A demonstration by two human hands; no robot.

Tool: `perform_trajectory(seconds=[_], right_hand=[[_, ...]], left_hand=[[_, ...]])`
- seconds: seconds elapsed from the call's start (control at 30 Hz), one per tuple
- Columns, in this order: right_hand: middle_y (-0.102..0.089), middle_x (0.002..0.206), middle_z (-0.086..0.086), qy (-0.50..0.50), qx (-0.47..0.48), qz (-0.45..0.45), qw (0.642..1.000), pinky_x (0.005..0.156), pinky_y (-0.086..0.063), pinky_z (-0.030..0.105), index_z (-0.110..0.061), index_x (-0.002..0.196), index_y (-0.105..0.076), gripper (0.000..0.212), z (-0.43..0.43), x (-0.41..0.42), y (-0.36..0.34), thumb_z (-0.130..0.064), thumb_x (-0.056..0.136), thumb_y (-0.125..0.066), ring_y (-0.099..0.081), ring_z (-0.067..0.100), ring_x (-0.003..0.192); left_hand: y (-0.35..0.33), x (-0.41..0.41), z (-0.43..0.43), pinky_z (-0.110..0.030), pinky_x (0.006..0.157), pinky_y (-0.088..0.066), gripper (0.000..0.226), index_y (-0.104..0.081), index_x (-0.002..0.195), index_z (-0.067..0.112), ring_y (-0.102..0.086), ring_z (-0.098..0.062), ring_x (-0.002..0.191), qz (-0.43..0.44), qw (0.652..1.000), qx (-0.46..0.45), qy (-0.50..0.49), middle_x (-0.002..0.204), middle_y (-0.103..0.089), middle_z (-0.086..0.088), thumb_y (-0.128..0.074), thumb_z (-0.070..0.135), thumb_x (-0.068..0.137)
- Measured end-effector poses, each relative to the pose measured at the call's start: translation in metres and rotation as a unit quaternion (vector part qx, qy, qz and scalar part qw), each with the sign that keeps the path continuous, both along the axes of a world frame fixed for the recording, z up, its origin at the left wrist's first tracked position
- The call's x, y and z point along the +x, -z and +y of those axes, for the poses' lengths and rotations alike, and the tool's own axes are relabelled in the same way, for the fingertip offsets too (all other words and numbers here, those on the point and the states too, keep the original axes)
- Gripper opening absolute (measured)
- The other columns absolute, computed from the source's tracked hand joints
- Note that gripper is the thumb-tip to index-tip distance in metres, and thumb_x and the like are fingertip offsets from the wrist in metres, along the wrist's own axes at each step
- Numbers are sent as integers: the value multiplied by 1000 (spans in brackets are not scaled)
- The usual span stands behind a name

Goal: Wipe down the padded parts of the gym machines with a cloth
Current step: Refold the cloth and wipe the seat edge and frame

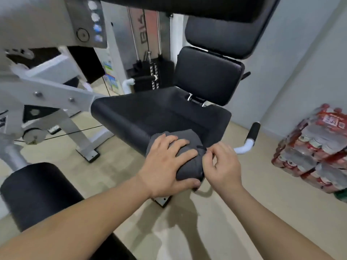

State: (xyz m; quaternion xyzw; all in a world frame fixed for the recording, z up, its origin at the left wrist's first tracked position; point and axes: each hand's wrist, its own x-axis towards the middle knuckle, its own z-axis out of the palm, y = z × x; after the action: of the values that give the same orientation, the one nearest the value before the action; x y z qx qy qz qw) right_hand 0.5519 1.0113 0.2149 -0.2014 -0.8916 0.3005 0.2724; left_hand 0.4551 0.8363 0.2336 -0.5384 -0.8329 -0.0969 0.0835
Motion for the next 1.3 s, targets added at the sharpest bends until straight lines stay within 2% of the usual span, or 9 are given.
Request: perform_trajectory(seconds=[0.17,0.3,0.5,0.6,0.73,0.83,0.93,1.07,1.3], right_hand=[[-41,69,-7,-29,-12,80,996,62,-32,30,-22,65,-38,28,6,-15,20,-18,91,-47,-41,13,68],[-52,75,-7,-22,-32,101,994,67,-37,22,-16,73,-51,24,-1,-12,27,-14,97,-52,-52,12,76],[-40,72,0,7,-40,70,997,66,-39,41,-10,66,-38,35,-15,-10,24,-15,96,-55,-44,19,68],[-41,72,2,16,-44,69,996,66,-40,46,-6,67,-38,35,-14,-9,22,-15,96,-55,-45,23,67],[-40,68,2,10,-17,63,998,63,-37,44,-11,64,-35,29,-9,-9,20,-17,87,-50,-43,22,65],[-46,67,1,16,36,-43,998,58,-32,31,-15,62,-37,35,-8,-11,-1,-17,91,-54,-47,15,65],[-62,71,-3,46,134,-164,976,62,-41,31,-13,71,-53,36,-18,-16,-30,-40,94,-50,-60,19,74],[-68,85,-16,-57,102,-121,986,75,-54,35,-32,84,-69,28,-57,-49,-49,-55,88,-53,-63,8,85],[-61,84,-9,-124,169,-223,952,72,-56,37,-27,81,-61,23,-107,-124,-56,-49,86,-59,-62,20,86]], left_hand=[[32,-17,4,-49,100,-39,50,-67,128,24,-54,-34,115,90,989,110,46,131,-63,-3,-41,57,102],[37,-48,-16,-48,101,-42,42,-65,131,20,-58,-30,115,120,981,139,62,131,-63,1,-40,42,106],[56,-85,-36,-58,113,-33,52,-68,124,18,-54,-31,125,-10,936,245,-252,131,-65,5,-31,49,105],[63,-24,0,-59,117,-28,44,-71,120,17,-51,-28,130,-2,930,300,-214,128,-67,6,-38,41,103],[66,5,-2,-53,120,-25,42,-64,134,20,-49,-28,134,53,968,246,19,139,-60,5,-42,40,105],[54,-37,-18,-51,119,-29,43,-60,140,18,-51,-28,129,123,975,163,88,138,-60,-2,-46,38,104],[50,-90,-49,-44,119,-32,40,-60,138,19,-54,-26,128,76,981,179,12,137,-62,-1,-49,32,102],[57,-115,-70,-43,126,-16,48,-55,145,24,-40,-24,145,-43,934,243,-258,151,-53,5,-35,39,104],[67,-139,-109,-37,129,-4,61,-32,160,31,-12,-11,157,-16,976,168,-139,167,-28,14,-19,50,103]])
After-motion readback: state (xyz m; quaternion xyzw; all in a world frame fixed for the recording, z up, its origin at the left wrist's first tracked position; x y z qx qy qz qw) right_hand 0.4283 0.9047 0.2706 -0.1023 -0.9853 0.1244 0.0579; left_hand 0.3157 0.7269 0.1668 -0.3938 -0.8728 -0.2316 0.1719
